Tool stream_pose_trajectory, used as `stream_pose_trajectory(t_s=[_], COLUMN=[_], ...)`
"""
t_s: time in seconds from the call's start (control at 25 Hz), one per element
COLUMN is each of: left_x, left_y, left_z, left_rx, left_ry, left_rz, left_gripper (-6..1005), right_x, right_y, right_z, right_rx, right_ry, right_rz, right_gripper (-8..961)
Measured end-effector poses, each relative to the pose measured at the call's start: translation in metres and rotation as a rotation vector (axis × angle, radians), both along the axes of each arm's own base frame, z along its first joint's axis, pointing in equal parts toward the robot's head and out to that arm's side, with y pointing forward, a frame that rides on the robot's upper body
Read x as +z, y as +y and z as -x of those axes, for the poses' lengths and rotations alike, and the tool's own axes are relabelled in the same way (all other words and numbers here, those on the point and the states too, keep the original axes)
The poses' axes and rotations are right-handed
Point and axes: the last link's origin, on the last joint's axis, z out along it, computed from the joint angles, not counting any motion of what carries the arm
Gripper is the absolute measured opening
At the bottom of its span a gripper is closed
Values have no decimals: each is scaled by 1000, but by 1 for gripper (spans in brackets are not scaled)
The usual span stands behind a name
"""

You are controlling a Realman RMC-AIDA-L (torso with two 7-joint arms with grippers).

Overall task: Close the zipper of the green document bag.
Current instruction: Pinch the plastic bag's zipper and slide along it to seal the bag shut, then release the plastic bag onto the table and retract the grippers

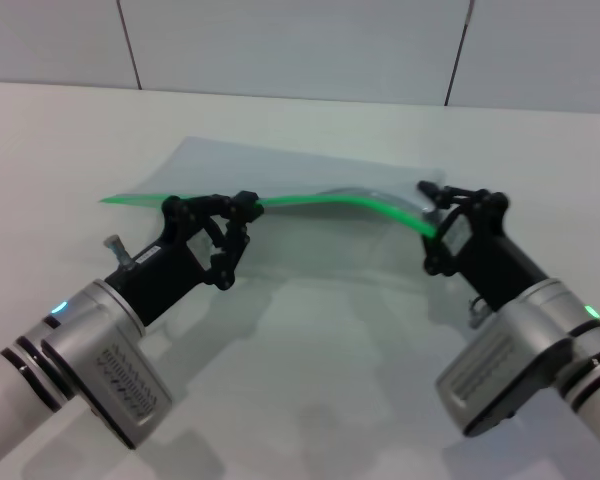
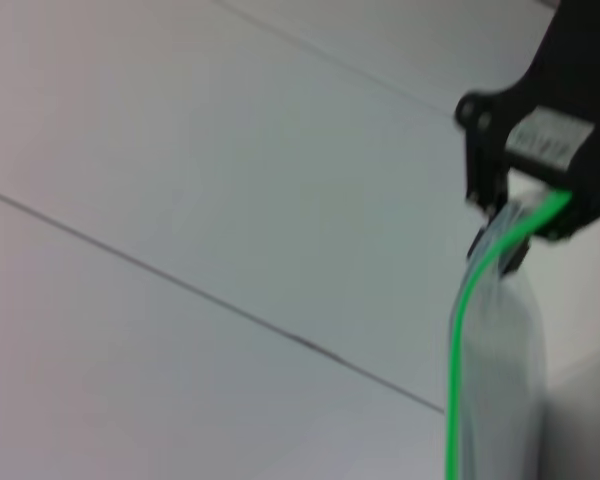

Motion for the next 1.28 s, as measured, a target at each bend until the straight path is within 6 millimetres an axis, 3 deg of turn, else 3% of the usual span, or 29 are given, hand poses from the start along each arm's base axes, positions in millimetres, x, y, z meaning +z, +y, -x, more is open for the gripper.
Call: stream_pose_trajectory(t_s=[0.56, 0.84, 1.24, 1.28], left_x=[10, 12, 18, 19], left_y=[-1, -2, -2, -2], left_z=[5, 5, -8, -10], left_rx=[26, 27, -8, -14], left_ry=[-39, -45, -170, -193], left_rz=[-59, -68, -49, -45], left_gripper=[92, 98, 107, 161], right_x=[45, 54, 86, 88], right_y=[1, 0, -3, -3], right_z=[-41, -49, -52, -51], right_rx=[-92, -118, -161, -163], right_ry=[124, 142, 285, 299], right_rz=[-179, -226, -462, -475], right_gripper=[53, 51, 29, 49])
